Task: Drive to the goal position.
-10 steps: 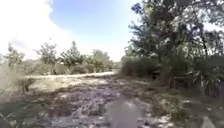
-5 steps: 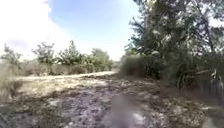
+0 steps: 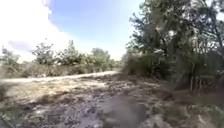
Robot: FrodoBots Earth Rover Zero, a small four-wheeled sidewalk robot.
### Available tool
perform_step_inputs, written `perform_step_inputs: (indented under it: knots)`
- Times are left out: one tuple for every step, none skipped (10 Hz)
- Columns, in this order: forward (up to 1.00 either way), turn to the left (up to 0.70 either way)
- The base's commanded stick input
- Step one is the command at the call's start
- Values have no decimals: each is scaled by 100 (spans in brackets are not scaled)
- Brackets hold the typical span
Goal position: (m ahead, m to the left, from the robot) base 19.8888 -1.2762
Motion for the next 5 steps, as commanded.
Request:
perform_step_inputs:
  knots:
    - [70,0]
    - [70,0]
    - [70,0]
    - [70,0]
    - [70,0]
